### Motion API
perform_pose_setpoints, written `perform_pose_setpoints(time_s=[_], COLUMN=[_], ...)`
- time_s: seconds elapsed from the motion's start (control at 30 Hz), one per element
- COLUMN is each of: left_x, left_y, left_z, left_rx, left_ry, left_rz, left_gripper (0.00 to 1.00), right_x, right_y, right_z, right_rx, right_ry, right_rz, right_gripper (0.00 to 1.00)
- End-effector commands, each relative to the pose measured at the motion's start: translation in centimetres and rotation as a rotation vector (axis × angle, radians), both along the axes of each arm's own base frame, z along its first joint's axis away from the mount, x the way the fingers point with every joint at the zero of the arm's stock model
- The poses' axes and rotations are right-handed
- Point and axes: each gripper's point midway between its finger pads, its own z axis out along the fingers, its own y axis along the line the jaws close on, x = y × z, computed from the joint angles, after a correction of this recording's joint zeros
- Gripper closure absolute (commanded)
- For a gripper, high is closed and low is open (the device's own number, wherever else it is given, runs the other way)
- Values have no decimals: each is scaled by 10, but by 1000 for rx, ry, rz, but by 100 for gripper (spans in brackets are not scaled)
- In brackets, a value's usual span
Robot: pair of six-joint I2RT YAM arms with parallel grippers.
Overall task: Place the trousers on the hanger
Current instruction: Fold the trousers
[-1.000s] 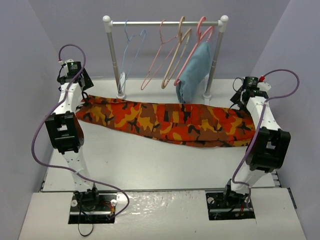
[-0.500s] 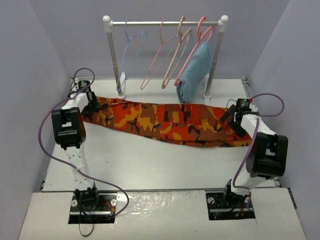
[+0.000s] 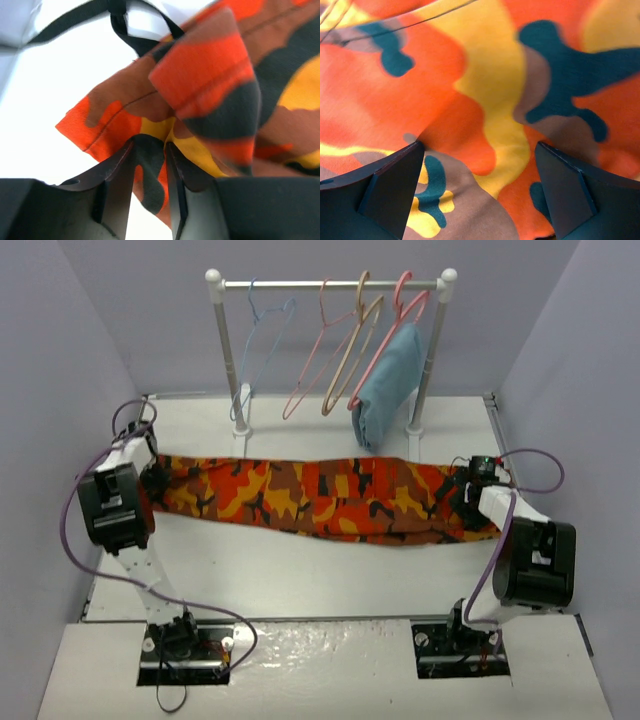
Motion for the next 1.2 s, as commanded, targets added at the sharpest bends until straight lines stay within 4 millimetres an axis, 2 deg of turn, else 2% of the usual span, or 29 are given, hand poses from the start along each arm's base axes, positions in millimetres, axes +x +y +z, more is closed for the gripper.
perform_pose_setpoints(time_s=[0.0,0.1,0.27,0.33,0.4,0.53,0.6,0.8,0.97,1.03,1.17], left_x=[-76,-72,-37,-30,-27,-17,-22,-14,13,28,50], left_y=[31,33,21,17,17,11,5,-5,-2,6,15], left_z=[5,29,71,75,69,57,53,55,53,61,62], left_rx=[48,55,0,-22,-38,-80,-99,-117,-145,-135,-151], left_ry=[115,23,-215,-238,-218,-184,-145,-195,-236,-274,-310], left_rz=[154,161,106,92,99,99,103,106,123,139,186], left_gripper=[74,73,52,50,50,50,53,55,55,55,54], right_x=[-45,-36,-1,10,15,19,19,15,18,19,19], right_y=[7,4,6,12,16,21,23,25,28,29,30], right_z=[1,22,68,82,88,90,90,87,86,85,83], right_rx=[40,16,-27,-48,-72,-75,-70,-75,-62,-61,-56], right_ry=[121,73,-58,-93,-108,-117,-122,-126,-133,-134,-135], right_rz=[-39,-14,97,145,167,190,198,216,232,237,245], right_gripper=[9,9,8,8,8,7,7,7,7,7,7])
